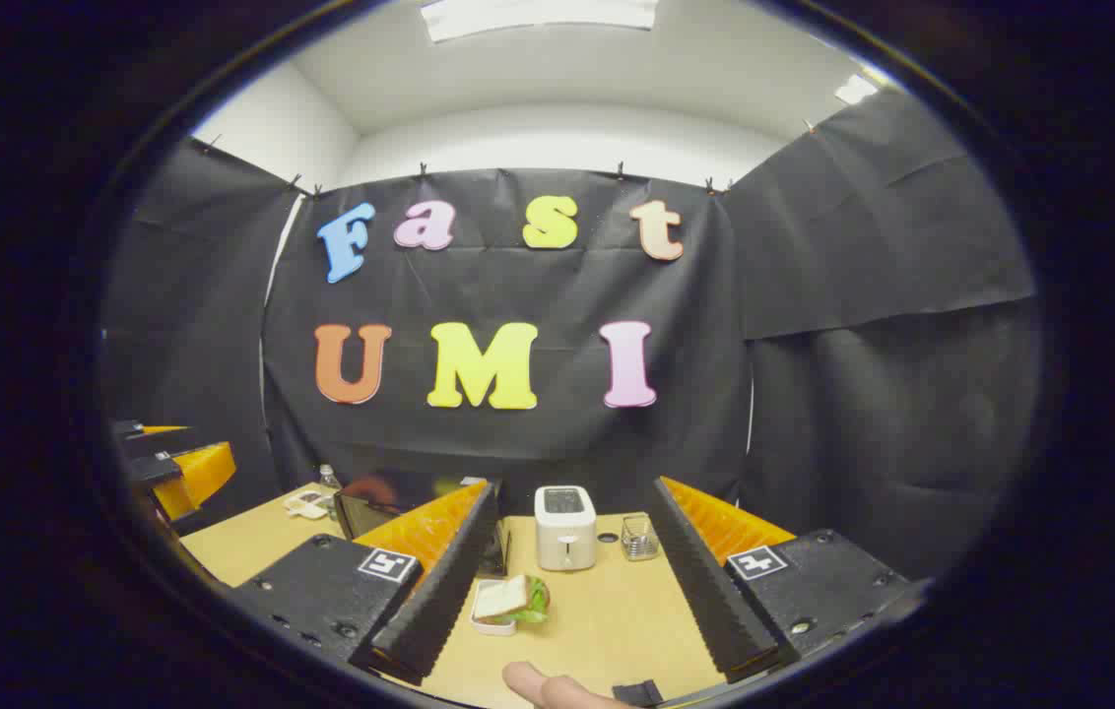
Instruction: Open the electric oven with the left hand, put the food in, and close the electric oven.
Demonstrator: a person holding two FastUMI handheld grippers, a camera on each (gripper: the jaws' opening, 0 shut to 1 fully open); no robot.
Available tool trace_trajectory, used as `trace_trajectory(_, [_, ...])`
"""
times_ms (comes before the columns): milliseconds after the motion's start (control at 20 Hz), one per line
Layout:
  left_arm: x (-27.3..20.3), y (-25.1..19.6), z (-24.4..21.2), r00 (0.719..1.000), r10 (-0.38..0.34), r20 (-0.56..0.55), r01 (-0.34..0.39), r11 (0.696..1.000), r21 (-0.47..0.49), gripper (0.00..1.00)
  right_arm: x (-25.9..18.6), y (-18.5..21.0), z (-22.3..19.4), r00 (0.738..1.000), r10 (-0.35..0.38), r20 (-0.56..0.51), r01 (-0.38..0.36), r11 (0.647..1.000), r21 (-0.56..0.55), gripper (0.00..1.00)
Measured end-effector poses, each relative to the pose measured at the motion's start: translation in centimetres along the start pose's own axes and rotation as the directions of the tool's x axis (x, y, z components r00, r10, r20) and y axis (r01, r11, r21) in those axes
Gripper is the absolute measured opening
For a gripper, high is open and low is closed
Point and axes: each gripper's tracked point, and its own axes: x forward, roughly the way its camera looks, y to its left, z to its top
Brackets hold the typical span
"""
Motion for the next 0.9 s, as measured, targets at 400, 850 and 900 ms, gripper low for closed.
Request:
trace_trajectory(400, [-1.1,-0.5,-0.4,1.0,-0.022,-0.012,0.022,1.0,0.012,0.93,-0.3,0.5,-0.7,1.0,0.027,-0.009,-0.028,1.0,-0.013,1.0])
trace_trajectory(850, [-0.2,-1.1,-2.0,0.999,-0.012,-0.04,0.014,0.999,0.044,0.94,-0.3,-0.6,-1.6,1.0,0.021,-0.001,-0.021,1.0,-0.013,1.0])
trace_trajectory(900, [0.0,-1.0,-2.2,0.999,-0.01,-0.04,0.012,0.999,0.042,0.94,-0.3,-0.5,-1.9,1.0,0.026,-0.001,-0.026,1.0,-0.012,1.0])
